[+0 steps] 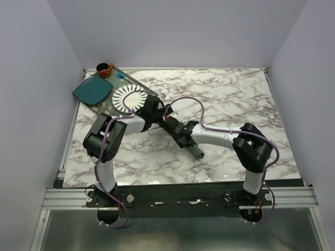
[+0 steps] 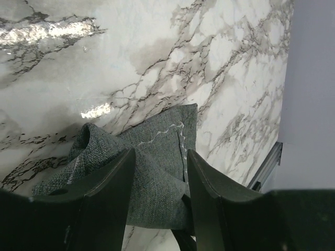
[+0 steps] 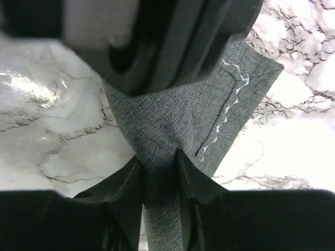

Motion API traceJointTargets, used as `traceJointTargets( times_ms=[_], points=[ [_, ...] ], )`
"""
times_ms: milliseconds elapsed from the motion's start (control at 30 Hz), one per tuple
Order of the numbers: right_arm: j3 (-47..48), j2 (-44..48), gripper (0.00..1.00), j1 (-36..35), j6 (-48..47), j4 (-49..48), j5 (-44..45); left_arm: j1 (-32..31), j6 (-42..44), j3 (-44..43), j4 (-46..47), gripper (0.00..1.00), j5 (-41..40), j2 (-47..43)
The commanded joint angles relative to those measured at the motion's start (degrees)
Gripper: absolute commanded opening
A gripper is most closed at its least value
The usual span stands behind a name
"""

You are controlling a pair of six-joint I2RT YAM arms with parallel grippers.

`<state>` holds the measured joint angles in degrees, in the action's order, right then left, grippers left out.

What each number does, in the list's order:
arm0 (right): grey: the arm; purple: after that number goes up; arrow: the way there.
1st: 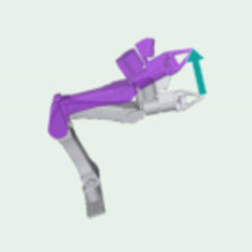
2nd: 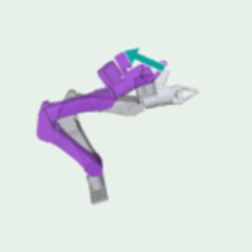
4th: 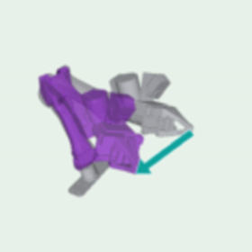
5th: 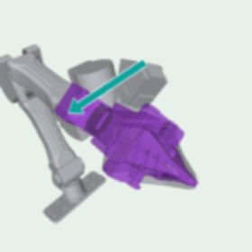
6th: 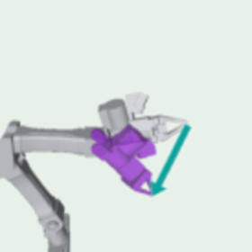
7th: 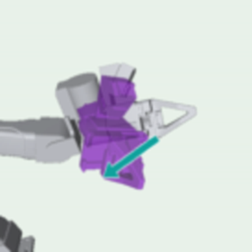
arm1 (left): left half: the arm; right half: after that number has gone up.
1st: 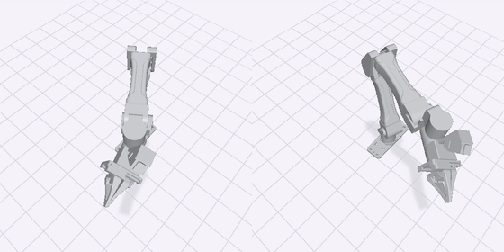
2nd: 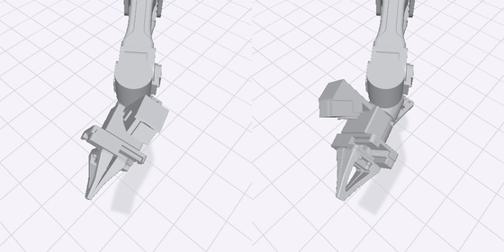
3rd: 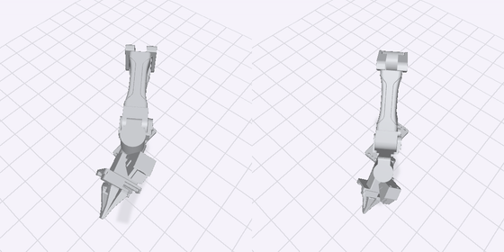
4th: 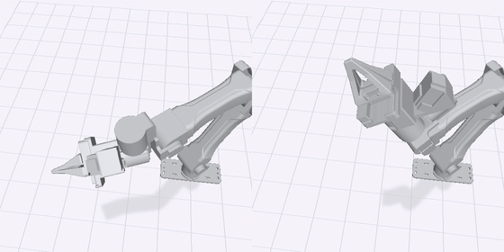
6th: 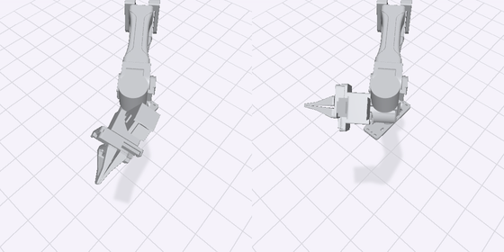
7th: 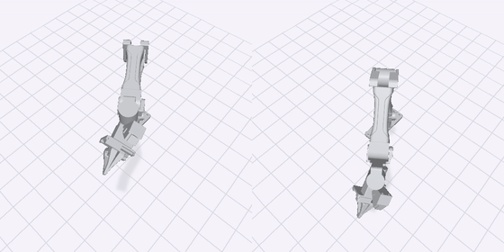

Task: Fold the napkin, place the utensils inside, and roll it up
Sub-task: Roll the napkin with the utensil

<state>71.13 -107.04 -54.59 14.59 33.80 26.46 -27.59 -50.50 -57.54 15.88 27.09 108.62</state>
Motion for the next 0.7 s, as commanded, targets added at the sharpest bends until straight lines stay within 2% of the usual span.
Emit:
traceJointTargets(
  times_ms=[0, 133, 167, 400, 667],
  points=[
    [-3.89, 1.92, 0.28, 4.12, 0.44, -2.77, -9.64, 0.17, 4.97, -2.48, -9.89, 0.55, -3.18, -3.23],
    [-8.46, 6.05, 0.21, 8.26, 0.35, -8.99, -24.84, 0.26, 7.34, -5.74, -13.67, 0.56, -4.50, -6.04],
    [-9.25, 6.84, 0.21, 9.40, 0.87, -9.89, -31.49, 0.26, 7.52, -6.26, -14.03, 0.56, -4.50, -6.57],
    [-13.56, 6.86, 0.25, 20.21, 3.25, -14.46, -57.43, 0.09, 5.86, -6.28, -13.69, 0.57, -1.69, -9.04],
    [-14.71, 0.26, 0.28, 29.09, 3.08, -18.59, -73.03, -1.41, 1.02, -5.12, -6.04, 0.56, 2.09, -2.54]
  ],
)
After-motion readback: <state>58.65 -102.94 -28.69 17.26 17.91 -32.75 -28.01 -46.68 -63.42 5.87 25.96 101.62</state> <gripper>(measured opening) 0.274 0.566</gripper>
